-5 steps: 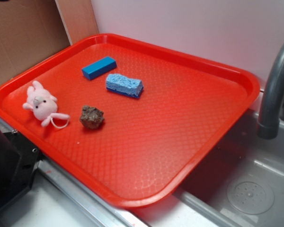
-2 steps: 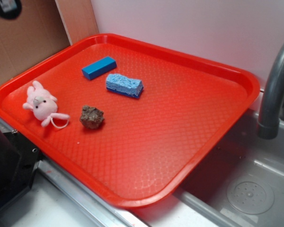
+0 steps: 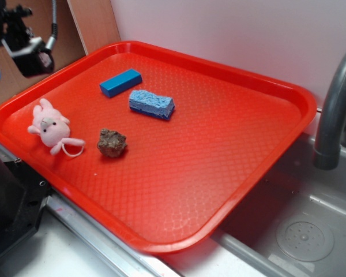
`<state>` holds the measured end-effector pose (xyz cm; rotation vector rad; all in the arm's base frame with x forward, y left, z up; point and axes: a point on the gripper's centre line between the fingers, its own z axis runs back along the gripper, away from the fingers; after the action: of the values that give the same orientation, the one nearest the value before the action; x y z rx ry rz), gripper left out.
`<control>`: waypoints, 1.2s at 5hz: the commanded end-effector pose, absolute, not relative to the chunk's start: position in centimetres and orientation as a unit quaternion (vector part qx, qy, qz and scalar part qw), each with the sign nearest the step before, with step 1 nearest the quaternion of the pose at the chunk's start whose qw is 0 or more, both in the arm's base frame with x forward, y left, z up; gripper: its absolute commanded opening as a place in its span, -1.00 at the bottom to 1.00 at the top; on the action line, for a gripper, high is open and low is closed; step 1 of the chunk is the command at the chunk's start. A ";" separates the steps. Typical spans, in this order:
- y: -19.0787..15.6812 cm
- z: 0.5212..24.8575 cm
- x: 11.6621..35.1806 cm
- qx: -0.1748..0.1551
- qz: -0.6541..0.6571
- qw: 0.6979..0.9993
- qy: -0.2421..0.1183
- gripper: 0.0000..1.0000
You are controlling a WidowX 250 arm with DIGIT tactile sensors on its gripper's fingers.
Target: Grab the pink bunny.
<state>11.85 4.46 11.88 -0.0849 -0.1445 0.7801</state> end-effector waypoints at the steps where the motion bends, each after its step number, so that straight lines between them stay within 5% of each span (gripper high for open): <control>1: 5.9 6.9 13.9 0.011 0.453 0.889 -0.068 1.00; 4: 7.2 1.4 13.4 0.038 0.458 0.888 -0.001 0.97; 5: 7.4 2.5 14.5 0.024 0.475 0.880 -0.012 -1.00; 6: 7.6 5.5 15.2 -0.008 0.407 0.913 -0.004 -1.00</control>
<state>15.16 7.13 4.92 -0.0187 0.0293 0.8415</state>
